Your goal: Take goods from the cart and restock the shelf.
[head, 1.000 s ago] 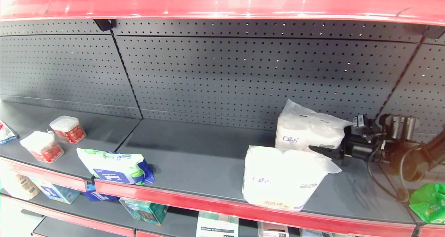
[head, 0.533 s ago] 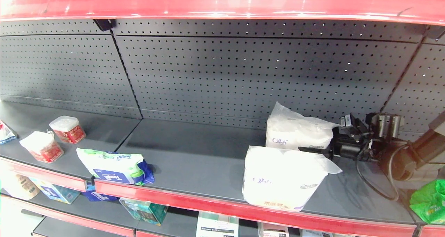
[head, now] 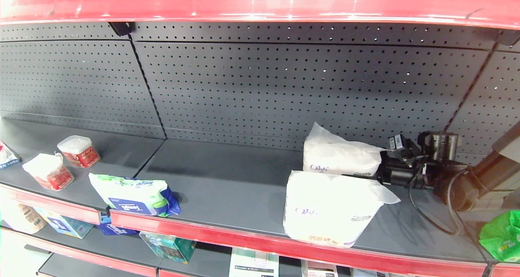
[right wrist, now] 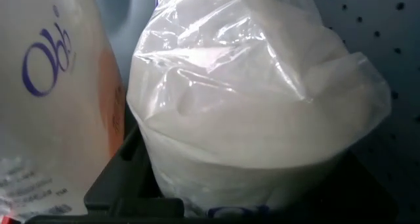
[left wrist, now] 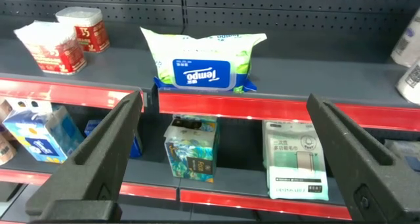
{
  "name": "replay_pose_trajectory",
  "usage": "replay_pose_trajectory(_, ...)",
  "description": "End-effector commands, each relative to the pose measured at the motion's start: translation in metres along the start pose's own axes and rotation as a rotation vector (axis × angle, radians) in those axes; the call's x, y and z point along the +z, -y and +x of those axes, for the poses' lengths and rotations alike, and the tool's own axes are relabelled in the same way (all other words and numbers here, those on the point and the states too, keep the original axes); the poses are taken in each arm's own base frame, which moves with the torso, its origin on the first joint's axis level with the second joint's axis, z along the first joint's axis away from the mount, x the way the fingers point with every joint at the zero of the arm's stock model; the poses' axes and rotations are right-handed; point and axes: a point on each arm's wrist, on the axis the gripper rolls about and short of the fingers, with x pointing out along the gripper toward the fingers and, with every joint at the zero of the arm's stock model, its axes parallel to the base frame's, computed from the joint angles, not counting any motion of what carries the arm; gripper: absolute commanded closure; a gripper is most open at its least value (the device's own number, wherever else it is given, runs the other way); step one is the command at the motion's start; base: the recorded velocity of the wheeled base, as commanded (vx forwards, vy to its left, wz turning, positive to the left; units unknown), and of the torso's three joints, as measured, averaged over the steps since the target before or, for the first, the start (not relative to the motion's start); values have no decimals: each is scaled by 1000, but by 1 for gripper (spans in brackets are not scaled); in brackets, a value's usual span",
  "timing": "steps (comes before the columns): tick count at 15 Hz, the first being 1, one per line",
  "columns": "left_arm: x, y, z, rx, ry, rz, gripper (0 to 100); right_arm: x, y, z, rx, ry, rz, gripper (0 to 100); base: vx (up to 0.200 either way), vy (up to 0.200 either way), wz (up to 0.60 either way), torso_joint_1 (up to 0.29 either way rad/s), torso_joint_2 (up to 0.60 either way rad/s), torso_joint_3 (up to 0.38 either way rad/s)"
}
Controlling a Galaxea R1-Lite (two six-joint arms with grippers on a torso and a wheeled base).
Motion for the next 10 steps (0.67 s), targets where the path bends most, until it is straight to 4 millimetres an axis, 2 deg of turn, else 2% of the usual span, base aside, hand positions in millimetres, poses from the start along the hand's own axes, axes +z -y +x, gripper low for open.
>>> replay_pose_trajectory(1, 0, 0, 0, 0, 0, 0, 0, 0, -1, 3, 9, 3, -2, 100, 0, 0, 0, 0, 0, 0)
replay_pose_trajectory(10, 0, 0, 0, 0, 0, 0, 0, -3, 2, -3, -9, -3, 36, 100, 0, 0, 0, 0, 0, 0)
